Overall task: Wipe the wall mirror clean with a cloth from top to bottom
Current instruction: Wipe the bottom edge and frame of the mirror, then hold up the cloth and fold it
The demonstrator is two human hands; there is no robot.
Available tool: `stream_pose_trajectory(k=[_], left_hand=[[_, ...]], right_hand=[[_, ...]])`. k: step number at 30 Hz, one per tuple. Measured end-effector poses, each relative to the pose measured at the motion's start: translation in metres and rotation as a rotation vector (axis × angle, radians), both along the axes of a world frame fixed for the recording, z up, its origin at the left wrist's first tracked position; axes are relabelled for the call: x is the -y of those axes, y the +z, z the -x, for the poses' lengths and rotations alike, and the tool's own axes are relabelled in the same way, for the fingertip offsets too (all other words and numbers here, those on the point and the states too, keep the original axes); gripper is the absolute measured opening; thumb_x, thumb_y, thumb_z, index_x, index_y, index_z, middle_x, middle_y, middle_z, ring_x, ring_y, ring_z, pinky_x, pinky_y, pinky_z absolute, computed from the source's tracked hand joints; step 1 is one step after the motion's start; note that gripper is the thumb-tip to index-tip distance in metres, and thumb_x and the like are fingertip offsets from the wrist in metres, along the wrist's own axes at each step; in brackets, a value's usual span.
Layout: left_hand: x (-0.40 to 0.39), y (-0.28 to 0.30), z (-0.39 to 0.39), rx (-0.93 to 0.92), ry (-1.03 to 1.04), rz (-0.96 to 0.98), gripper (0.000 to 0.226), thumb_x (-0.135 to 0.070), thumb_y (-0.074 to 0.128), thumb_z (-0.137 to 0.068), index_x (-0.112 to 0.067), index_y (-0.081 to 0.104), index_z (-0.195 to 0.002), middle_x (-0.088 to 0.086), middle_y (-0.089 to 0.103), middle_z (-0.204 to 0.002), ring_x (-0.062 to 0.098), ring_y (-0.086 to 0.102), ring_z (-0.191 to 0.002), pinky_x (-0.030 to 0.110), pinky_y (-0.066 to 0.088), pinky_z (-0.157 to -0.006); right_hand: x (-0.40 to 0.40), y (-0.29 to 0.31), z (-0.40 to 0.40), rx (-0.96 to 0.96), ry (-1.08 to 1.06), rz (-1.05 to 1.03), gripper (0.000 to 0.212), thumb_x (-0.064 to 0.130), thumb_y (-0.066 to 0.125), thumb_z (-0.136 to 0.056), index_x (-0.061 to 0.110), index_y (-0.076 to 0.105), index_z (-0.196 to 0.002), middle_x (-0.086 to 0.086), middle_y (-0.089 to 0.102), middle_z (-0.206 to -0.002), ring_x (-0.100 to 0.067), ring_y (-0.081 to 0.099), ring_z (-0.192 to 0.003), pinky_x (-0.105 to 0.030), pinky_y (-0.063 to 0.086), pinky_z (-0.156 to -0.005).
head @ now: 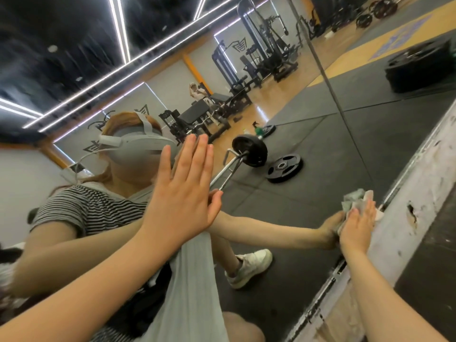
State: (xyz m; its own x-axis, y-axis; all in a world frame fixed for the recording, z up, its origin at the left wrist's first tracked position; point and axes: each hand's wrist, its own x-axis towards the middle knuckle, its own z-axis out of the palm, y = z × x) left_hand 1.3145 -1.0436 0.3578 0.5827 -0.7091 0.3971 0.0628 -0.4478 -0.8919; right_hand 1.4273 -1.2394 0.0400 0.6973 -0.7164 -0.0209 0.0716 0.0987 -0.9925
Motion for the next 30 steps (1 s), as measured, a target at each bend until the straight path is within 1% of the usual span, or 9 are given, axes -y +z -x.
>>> stream_pose_trajectory(k=[2, 7, 9, 13, 17, 20, 22, 26, 30], left_hand=[[0.001, 0.0, 0.0, -0.001, -0.002, 0.004, 0.077, -0.045, 0.028, -0.093, 0.002, 0.016, -0.152, 0.021, 0.012, -0.16, 0.033, 0.008, -0.149, 0.054, 0.0, -0.118], [0.0, -0.001, -0.001, -0.016, -0.028, 0.016, 0.076, -0.045, 0.028, -0.093, 0.003, 0.017, -0.152, 0.022, 0.011, -0.16, 0.034, 0.008, -0.149, 0.054, -0.001, -0.118], [0.0, -0.002, -0.001, -0.031, -0.046, 0.03, 0.076, -0.044, 0.028, -0.093, 0.003, 0.016, -0.152, 0.022, 0.011, -0.16, 0.034, 0.007, -0.149, 0.055, -0.002, -0.118], [-0.001, -0.002, -0.003, -0.042, -0.077, 0.062, 0.074, -0.041, 0.023, -0.094, 0.005, 0.014, -0.152, 0.023, 0.012, -0.159, 0.036, 0.007, -0.148, 0.056, -0.002, -0.118], [-0.002, -0.002, -0.001, -0.044, -0.029, 0.031, 0.075, -0.042, 0.023, -0.094, 0.006, 0.012, -0.151, 0.023, 0.011, -0.159, 0.037, 0.009, -0.147, 0.057, 0.0, -0.117], [-0.002, -0.001, 0.0, -0.095, -0.029, 0.037, 0.074, -0.039, 0.024, -0.096, 0.008, 0.007, -0.151, 0.021, 0.002, -0.159, 0.038, 0.007, -0.146, 0.058, -0.001, -0.116], [-0.001, -0.001, 0.002, -0.132, -0.016, 0.041, 0.077, -0.04, 0.026, -0.095, 0.01, 0.005, -0.15, 0.025, -0.001, -0.158, 0.038, 0.004, -0.146, 0.059, -0.002, -0.115], [0.002, 0.004, 0.007, -0.231, 0.02, 0.083, 0.078, -0.036, 0.028, -0.094, 0.011, 0.001, -0.15, 0.028, -0.005, -0.158, 0.037, 0.004, -0.145, 0.06, -0.008, -0.115], [0.004, 0.02, 0.015, -0.449, 0.086, 0.098, 0.079, -0.037, 0.036, -0.092, 0.005, 0.005, -0.151, 0.018, 0.004, -0.159, 0.04, 0.007, -0.144, 0.059, -0.008, -0.114]], right_hand=[[-0.003, 0.007, -0.002, -0.028, -0.019, -0.048, 0.052, 0.018, 0.028, -0.106, 0.011, 0.013, -0.155, -0.01, 0.011, -0.162, -0.022, 0.007, -0.15, -0.035, 0.001, -0.12], [-0.018, 0.02, 0.003, -0.032, 0.003, -0.075, 0.05, 0.013, 0.029, -0.106, 0.002, 0.015, -0.153, -0.015, 0.01, -0.161, -0.024, 0.007, -0.15, -0.029, -0.001, -0.118], [-0.024, 0.031, 0.01, -0.006, 0.05, -0.051, 0.05, 0.013, 0.028, -0.106, 0.002, 0.014, -0.153, -0.014, 0.008, -0.162, -0.022, 0.004, -0.15, -0.023, -0.004, -0.116], [-0.047, 0.089, 0.038, 0.239, 0.155, 0.12, 0.057, 0.023, 0.028, -0.101, 0.008, 0.009, -0.152, 0.0, 0.002, -0.16, -0.013, -0.002, -0.148, -0.015, -0.008, -0.114], [-0.061, 0.144, 0.052, 0.37, 0.304, 0.271, 0.054, 0.024, 0.025, -0.097, 0.022, 0.0, -0.146, 0.008, -0.004, -0.155, -0.004, -0.008, -0.145, -0.021, -0.009, -0.118], [-0.055, 0.164, 0.06, 0.315, 0.356, 0.3, 0.053, 0.024, 0.025, -0.099, 0.021, -0.001, -0.146, 0.01, -0.006, -0.154, 0.011, -0.013, -0.14, -0.014, -0.01, -0.115], [-0.055, 0.178, 0.068, 0.232, 0.361, 0.264, 0.055, 0.024, 0.025, -0.1, 0.018, 0.001, -0.15, 0.011, -0.006, -0.156, 0.012, -0.011, -0.14, -0.01, -0.008, -0.113], [-0.051, 0.224, 0.083, 0.101, 0.424, 0.194, 0.051, 0.013, 0.028, -0.106, 0.013, 0.009, -0.153, 0.014, 0.003, -0.154, -0.001, 0.004, -0.144, -0.001, 0.001, -0.108], [-0.013, 0.277, 0.112, -0.025, 0.627, 0.348, 0.045, 0.017, 0.031, -0.105, 0.024, 0.024, -0.15, 0.022, 0.023, -0.142, 0.006, 0.025, -0.129, 0.009, 0.014, -0.092]])
